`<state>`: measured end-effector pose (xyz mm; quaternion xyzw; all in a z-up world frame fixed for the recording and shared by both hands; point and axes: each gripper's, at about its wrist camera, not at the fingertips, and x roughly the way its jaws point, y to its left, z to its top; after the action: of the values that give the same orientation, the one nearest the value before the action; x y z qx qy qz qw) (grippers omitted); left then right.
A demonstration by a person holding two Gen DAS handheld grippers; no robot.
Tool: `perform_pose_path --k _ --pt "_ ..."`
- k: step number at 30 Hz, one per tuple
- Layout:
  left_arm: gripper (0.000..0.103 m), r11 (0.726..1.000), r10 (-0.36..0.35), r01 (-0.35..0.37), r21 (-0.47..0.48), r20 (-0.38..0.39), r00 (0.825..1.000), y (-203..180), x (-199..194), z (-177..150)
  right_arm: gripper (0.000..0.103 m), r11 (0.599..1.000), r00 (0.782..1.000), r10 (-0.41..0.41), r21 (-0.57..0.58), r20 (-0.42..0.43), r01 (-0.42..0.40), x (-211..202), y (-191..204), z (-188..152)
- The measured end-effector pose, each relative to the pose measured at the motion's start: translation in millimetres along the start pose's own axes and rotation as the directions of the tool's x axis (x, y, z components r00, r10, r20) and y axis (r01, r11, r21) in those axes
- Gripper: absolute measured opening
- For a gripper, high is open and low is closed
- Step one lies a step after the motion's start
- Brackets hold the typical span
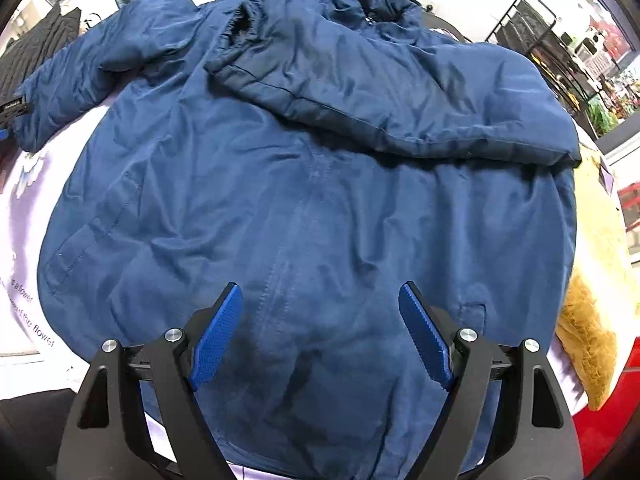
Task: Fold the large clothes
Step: 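Grasp the other sleeve cuff with the left gripper and lift it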
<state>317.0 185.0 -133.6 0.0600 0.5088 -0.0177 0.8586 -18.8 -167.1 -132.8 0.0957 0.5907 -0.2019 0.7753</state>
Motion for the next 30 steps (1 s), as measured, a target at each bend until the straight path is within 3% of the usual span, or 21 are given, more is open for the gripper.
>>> perform_pose_path --k 1,3,4,6,12,14,18,23,30 --pt "0.07 1.0 -0.014 0.014 0.001 -0.019 1.0 1 8 3 0.08 1.0 1.0 -0.004 0.005 -0.001 0.004 0 -1 -1" --pt "0.047 1.0 -0.029 0.029 0.003 -0.054 0.998 1 19 8 0.08 1.0 1.0 -0.008 0.019 0.002 0.008 -1 -3 0" --pt "0.041 0.999 -0.033 0.033 0.004 -0.069 0.997 1 23 9 0.08 1.0 1.0 -0.008 0.024 0.003 0.008 -1 -3 0" --pt "0.012 0.999 -0.043 0.044 0.008 -0.081 0.996 0 23 14 0.08 0.999 1.0 -0.007 0.039 0.005 0.007 -1 -5 0" --pt "0.008 0.99 -0.137 0.137 0.043 -0.013 0.991 -19 -18 19 0.08 0.998 1.0 -0.002 0.058 0.012 0.001 1 -6 -1" --pt "0.008 0.981 -0.185 0.183 0.07 0.023 0.982 -31 -41 21 0.08 0.998 1.0 0.004 0.066 0.015 -0.005 2 -8 0" --pt "0.008 0.943 -0.302 0.282 0.177 0.1 0.948 -75 -101 29 0.08 0.996 0.999 0.026 0.087 0.025 -0.028 4 -14 5" --pt "0.008 0.856 -0.449 0.386 0.343 0.125 0.885 -166 -161 33 0.08 0.992 0.998 0.051 0.115 0.048 -0.056 6 -24 9" --pt "0.008 0.708 -0.597 0.476 0.522 0.082 0.798 -300 -230 5 0.08 0.973 0.995 0.066 0.215 0.07 -0.079 7 -53 1"
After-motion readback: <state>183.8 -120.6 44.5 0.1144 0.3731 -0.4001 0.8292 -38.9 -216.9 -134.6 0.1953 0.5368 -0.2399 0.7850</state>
